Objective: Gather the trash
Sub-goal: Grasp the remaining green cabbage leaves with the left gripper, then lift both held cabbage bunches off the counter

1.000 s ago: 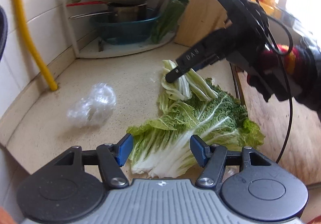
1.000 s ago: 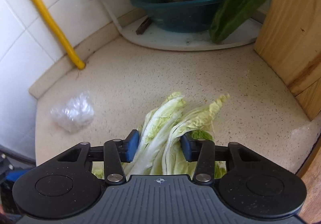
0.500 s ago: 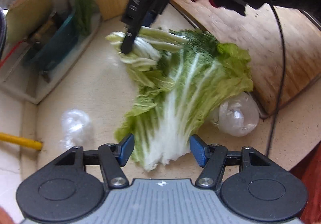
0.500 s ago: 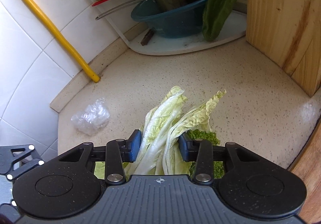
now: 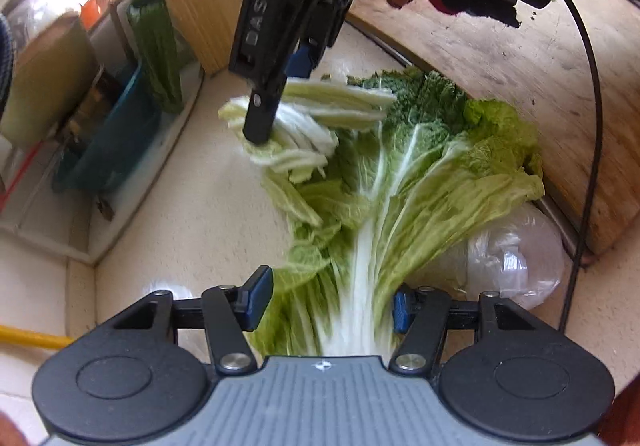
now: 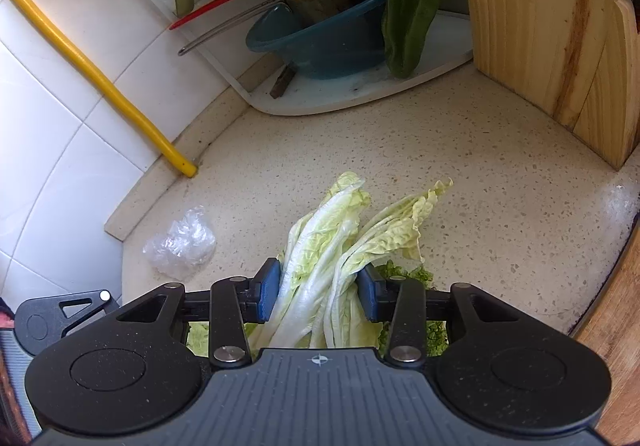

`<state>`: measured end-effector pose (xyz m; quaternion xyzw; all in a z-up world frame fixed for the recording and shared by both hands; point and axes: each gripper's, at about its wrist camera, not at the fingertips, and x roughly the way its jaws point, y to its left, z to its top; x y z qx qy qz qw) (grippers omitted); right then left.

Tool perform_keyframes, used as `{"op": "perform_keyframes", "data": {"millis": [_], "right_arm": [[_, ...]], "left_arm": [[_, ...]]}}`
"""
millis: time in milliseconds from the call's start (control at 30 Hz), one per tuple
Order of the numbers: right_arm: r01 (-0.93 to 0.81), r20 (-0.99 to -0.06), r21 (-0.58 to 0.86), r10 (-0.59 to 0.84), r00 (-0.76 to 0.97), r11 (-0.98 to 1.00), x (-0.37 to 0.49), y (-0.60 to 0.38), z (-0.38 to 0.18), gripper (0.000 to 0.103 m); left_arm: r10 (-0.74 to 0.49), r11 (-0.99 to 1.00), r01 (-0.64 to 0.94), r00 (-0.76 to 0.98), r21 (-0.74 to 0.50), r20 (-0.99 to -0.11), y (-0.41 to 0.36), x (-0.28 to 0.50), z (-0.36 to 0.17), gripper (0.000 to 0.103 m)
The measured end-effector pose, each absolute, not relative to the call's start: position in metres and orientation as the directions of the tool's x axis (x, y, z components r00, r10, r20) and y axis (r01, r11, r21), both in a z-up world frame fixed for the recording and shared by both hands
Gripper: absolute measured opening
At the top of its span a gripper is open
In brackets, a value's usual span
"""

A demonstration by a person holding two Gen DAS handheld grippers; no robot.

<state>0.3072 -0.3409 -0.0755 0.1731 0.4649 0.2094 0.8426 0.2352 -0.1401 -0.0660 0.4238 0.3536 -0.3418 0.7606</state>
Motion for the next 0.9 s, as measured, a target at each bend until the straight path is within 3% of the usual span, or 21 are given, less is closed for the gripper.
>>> {"op": "perform_keyframes", "data": {"millis": [167,200,300,333,367,467,500,533,633,700,733,800,900], "right_arm": [[-0.2,-0.727,0.459,0.495,0.476,0.866,0.304,-0.338,-0.078,0.049],[-0.201,-0.726,0.459,0.496,0.477,0.866,0.303,-0.338,-0.078,0.049],[-0.184,-0.713,0.492,0.515,0.476,0.851,0.303,-0.343,-0.076,0.049],[-0.181,-0.711,0.498,0.518,0.475,0.848,0.303,-0.345,-0.076,0.049],[-0.181,-0.71,0.5,0.521,0.474,0.847,0.303,-0.346,-0.077,0.049],[-0.185,-0.716,0.491,0.516,0.471,0.851,0.302,-0.344,-0.079,0.049],[-0.188,-0.717,0.486,0.513,0.472,0.853,0.302,-0.343,-0.078,0.049],[-0.191,-0.718,0.484,0.512,0.471,0.854,0.302,-0.342,-0.078,0.049],[-0.192,-0.72,0.486,0.515,0.465,0.853,0.304,-0.342,-0.078,0.049],[-0.194,-0.719,0.486,0.516,0.466,0.852,0.303,-0.342,-0.078,0.049],[-0.195,-0.718,0.487,0.517,0.466,0.851,0.303,-0.342,-0.077,0.049],[-0.195,-0.716,0.493,0.523,0.463,0.848,0.302,-0.342,-0.077,0.049],[-0.191,-0.722,0.488,0.517,0.461,0.852,0.302,-0.341,-0.078,0.049]], "left_arm": [[-0.228,0.471,0.782,0.556,0.409,-0.8,-0.14,0.245,-0.066,0.061],[-0.236,0.477,0.778,0.561,0.408,-0.794,-0.137,0.245,-0.066,0.064],[-0.204,0.529,0.736,0.594,0.422,-0.778,-0.125,0.249,-0.068,0.085],[-0.187,0.568,0.722,0.58,0.395,-0.793,-0.122,0.254,-0.068,0.084],[-0.18,0.607,0.712,0.556,0.353,-0.812,-0.12,0.261,-0.066,0.082],[-0.236,0.641,0.735,0.463,0.221,-0.854,-0.113,0.268,-0.062,0.049],[-0.233,0.63,0.74,0.469,0.235,-0.852,-0.113,0.264,-0.061,0.035],[-0.226,0.612,0.746,0.482,0.261,-0.847,-0.113,0.259,-0.062,0.027],[-0.256,0.617,0.761,0.433,0.199,-0.864,-0.107,0.257,-0.057,0.015],[-0.317,0.684,0.728,0.338,0.033,-0.886,-0.095,0.269,-0.046,0.01],[-0.389,0.71,0.696,0.263,-0.106,-0.883,-0.088,0.273,-0.041,0.009],[-0.529,0.714,0.614,0.16,-0.335,-0.833,-0.079,0.279,-0.035,0.009],[-0.593,0.719,0.537,0.142,-0.442,-0.793,-0.085,0.277,-0.038,0.008]]}}
